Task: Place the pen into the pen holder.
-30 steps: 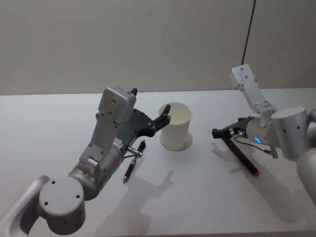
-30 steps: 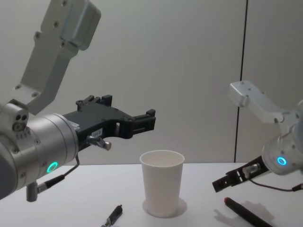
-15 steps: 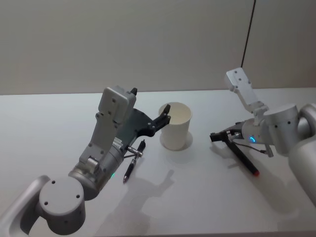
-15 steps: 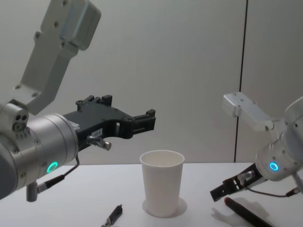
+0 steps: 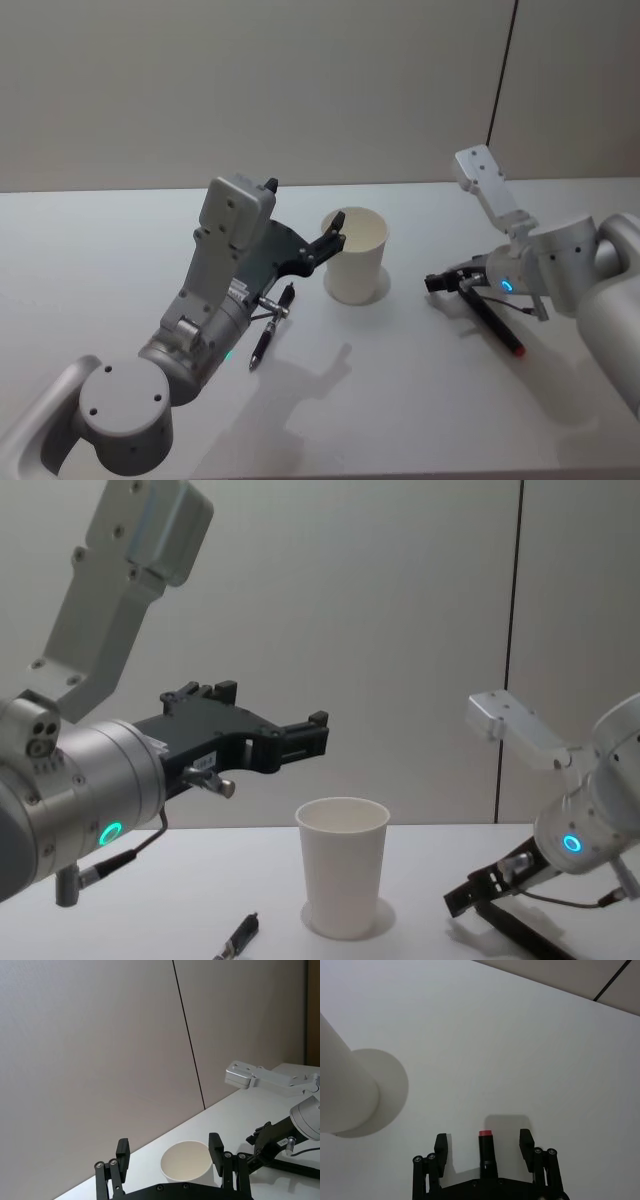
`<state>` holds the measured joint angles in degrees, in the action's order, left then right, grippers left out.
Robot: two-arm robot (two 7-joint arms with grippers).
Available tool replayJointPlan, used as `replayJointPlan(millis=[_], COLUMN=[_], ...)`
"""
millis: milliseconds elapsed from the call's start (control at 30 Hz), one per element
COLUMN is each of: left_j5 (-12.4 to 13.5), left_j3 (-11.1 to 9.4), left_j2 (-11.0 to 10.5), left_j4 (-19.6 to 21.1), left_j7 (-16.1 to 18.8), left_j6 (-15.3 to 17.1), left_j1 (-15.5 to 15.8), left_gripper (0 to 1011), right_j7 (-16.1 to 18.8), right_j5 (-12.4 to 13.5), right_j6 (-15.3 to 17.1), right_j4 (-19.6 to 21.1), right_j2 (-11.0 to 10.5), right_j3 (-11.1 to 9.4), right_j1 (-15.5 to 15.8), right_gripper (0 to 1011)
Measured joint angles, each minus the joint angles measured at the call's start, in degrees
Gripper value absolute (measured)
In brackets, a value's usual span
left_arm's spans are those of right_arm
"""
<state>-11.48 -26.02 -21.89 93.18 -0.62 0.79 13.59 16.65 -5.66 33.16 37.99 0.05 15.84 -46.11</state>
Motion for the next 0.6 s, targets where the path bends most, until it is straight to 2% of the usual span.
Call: replayJointPlan(millis=[67,100,200,300,433,467,600], left_j5=[0.0,0.0,0.0,0.0,0.0,0.0,0.0], left_j3=[0.0,0.0,0.0,0.0,0.0,0.0,0.0], left_j2=[0.0,0.0,0.0,0.0,0.0,0.0,0.0], left_j4=[0.0,0.0,0.0,0.0,0.0,0.0,0.0], left_j7=[0.0,0.0,0.0,0.0,0.0,0.0,0.0], left_j6=[0.0,0.0,0.0,0.0,0.0,0.0,0.0], left_j1=[0.0,0.0,0.0,0.0,0.0,0.0,0.0], left_gripper=[1003,1003,1003,1003,1003,1003,1003], right_j7=[0.0,-0.1,-0.1,-0.1,-0.1,-0.1,-0.1], right_j5=[0.0,0.1,0.1,0.2,0.3,0.4,0.4], right_j6=[-0.2,-0.5,-1.0,-1.4,-2.3,-2.5,-3.0], right_j4=[-0.5,-1.1,-2.3,-3.2,-5.0,-5.7,-6.7], right_j2=[0.1,0.2,0.3,0.4,0.7,0.7,0.8], right_j3=[0.0,0.0,0.0,-0.1,-0.1,-0.2,-0.2], right_j1=[-0.2,-0.4,-0.9,-1.1,-1.8,-2.1,-2.5], right_gripper=[907,850,788,667,594,525,460])
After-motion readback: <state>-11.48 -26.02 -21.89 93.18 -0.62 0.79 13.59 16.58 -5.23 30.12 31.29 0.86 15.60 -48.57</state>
